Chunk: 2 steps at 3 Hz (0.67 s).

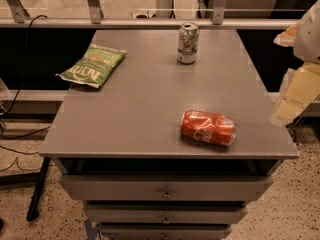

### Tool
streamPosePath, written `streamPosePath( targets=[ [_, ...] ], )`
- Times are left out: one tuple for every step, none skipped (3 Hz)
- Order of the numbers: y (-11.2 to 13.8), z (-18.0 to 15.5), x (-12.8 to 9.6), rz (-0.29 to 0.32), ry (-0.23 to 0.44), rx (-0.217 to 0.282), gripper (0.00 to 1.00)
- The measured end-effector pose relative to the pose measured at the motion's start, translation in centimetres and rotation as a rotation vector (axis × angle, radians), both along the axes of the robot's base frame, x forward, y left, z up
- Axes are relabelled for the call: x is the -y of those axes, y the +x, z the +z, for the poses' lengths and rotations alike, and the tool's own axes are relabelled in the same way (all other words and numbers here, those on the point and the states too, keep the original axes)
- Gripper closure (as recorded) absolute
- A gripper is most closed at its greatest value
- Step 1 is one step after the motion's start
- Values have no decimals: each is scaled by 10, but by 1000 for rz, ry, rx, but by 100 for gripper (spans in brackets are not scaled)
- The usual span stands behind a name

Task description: Move 7up can near coke can

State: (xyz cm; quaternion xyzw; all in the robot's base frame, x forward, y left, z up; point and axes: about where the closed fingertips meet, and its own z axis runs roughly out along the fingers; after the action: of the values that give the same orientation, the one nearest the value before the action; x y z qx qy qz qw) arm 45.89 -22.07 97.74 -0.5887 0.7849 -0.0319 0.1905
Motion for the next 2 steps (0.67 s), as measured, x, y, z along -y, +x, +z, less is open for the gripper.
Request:
streamPosePath(
  targets=[
    [49, 0, -1, -48, 92, 78, 0],
    [110, -3, -7, -94, 193, 166, 0]
  ],
)
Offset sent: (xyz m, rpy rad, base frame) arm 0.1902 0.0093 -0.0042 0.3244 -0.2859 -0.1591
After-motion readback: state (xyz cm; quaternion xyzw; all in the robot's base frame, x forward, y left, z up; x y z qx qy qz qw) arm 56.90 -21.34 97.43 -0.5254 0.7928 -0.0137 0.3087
